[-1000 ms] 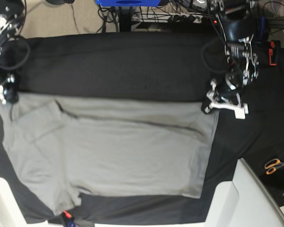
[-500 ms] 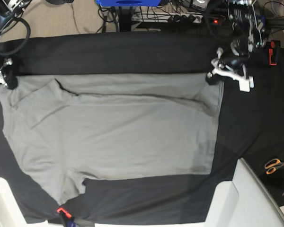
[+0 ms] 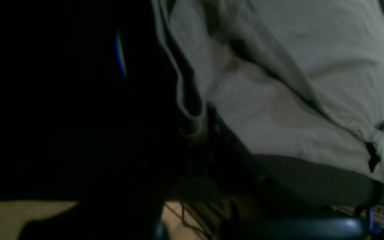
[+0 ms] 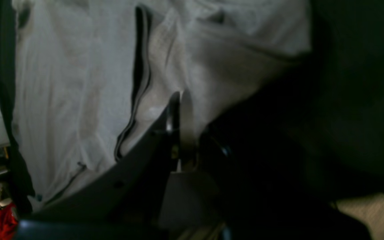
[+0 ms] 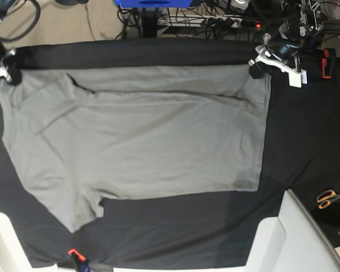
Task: Fold the T-shirt properly
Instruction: 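Grasp the folded edge with both grippers and drag it toward the robot, then release the shirt and move the left gripper aside, then grasp the sleeve corner with the right gripper and pull it outward, then move the left gripper to the shirt's hem corner and grasp it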
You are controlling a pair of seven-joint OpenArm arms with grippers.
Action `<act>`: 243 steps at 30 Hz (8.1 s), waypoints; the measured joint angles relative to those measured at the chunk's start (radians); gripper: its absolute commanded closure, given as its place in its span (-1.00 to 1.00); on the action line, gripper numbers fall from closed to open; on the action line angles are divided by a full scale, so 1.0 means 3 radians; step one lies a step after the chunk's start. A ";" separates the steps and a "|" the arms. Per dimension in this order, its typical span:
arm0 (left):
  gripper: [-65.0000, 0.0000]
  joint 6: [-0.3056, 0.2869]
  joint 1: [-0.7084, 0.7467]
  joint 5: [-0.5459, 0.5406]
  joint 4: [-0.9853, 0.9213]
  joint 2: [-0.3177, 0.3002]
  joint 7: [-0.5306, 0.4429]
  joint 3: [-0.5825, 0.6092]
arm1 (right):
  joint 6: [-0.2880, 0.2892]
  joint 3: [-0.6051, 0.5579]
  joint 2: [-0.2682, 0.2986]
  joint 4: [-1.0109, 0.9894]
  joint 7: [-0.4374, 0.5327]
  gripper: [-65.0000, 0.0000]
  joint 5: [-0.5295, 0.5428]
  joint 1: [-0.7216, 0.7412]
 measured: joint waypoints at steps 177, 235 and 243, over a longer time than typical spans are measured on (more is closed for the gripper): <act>-0.45 -0.0013 -0.0832 0.0037 0.0047 -0.0956 0.0790 -0.0220 | -0.0474 -0.1174 0.0701 -0.2914 0.2455 -0.29 -0.3068 0.2623; -0.45 -0.0004 -0.1762 0.0037 -0.1289 -0.0951 0.0577 -0.0158 | -0.0495 -0.1643 0.0375 -0.2775 0.2391 1.00 -0.3168 0.2675; -0.45 0.0000 -0.1891 0.0036 -0.1879 -0.0941 0.0154 0.0593 | -0.0487 -0.1643 0.0376 -0.2772 0.2389 1.00 -0.3168 0.2669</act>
